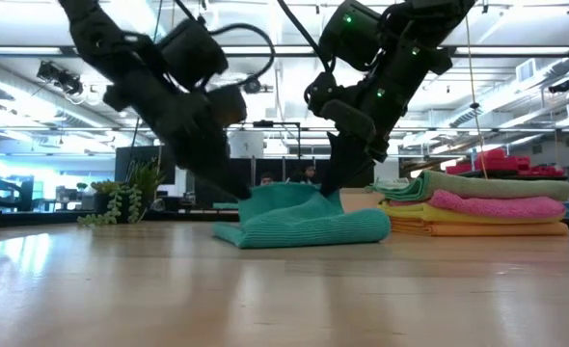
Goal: Fold microfiber towels
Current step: Fold the blue microfiber cloth
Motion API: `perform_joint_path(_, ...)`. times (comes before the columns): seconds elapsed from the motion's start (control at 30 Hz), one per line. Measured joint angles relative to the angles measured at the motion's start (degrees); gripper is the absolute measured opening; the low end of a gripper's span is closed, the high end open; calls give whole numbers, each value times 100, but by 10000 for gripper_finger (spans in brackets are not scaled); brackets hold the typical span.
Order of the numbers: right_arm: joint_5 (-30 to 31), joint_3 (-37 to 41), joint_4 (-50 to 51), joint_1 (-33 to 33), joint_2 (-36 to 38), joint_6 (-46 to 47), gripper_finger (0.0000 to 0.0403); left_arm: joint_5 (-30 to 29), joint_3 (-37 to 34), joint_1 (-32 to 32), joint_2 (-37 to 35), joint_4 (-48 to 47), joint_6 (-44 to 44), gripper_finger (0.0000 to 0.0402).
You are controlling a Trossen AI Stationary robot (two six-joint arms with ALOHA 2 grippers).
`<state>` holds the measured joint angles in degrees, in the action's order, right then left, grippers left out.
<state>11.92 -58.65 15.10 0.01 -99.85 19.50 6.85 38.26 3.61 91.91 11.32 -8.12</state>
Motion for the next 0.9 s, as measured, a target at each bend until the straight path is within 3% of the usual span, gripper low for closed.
perform_joint_path(0.2, -7, -2, -149, 2, 0, 34, 38, 138, -1, -151, -373, -614, -470, 7)
perform_joint_path(0.7, -42, -2, -461, -58, 2, -316, 38, 343, 0, -157, -823, -845, -954, 10)
perform_joint_path(0.9, -117, -2, -467, -111, 2, -275, 38, 311, 7, -22, -546, -1097, -1234, 7)
